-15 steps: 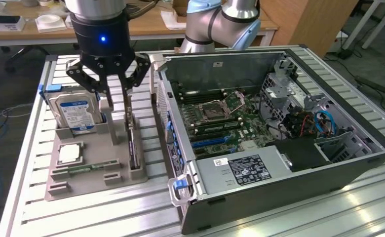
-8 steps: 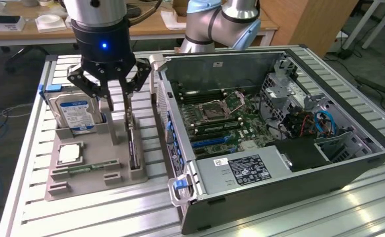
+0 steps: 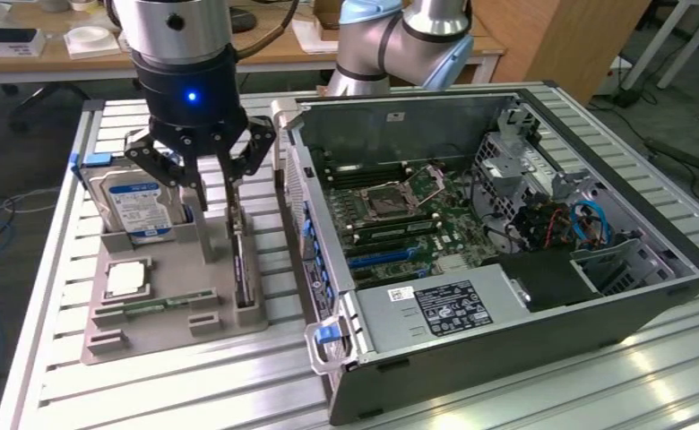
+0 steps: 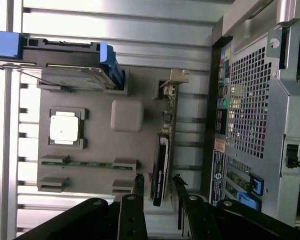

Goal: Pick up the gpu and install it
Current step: 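Pick up the gpu and move the gpu toward the slot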

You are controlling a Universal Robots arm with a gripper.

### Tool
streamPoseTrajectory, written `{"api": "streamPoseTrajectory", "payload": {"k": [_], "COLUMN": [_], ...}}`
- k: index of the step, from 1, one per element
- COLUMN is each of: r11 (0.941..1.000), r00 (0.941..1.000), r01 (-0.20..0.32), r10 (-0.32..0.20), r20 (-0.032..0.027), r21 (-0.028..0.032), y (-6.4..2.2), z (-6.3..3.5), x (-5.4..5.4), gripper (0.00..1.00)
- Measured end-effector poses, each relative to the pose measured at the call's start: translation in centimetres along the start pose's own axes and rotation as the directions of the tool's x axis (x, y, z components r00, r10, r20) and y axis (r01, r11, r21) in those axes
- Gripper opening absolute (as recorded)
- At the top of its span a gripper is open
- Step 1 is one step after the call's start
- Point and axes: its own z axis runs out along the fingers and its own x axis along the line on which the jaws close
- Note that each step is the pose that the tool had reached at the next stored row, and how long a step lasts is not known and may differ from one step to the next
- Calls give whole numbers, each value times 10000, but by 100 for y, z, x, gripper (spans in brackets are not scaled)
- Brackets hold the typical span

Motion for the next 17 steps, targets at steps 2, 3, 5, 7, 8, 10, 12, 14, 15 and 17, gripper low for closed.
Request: {"api": "streamPoseTrajectory", "payload": {"k": [2,3,5,7,8,10,12,14,15,17], "r11": [10000,10000,10000,10000,10000,10000,10000,10000,9999,9999], "r00": [10000,10000,10000,10000,10000,10000,10000,10000,9999,9999], "r01": [16,25,40,54,60,72,83,94,100,112], "r10": [-16,-25,-40,-54,-60,-72,-83,-94,-100,-112], "r20": [0,0,-2,-1,-1,0,-1,-3,-4,-4], "r21": [-1,-1,-1,-2,-2,-4,-3,-2,-2,-2], "y": [-15,-22,-38,-56,-65,-82,-98,-114,-119,-127], "z": [21,31,52,71,79,98,117,137,145,157], "x": [1,2,3,4,4,5,6,8,8,9], "gripper": [35,35,35,35,35,35,35,35,35,35]}}
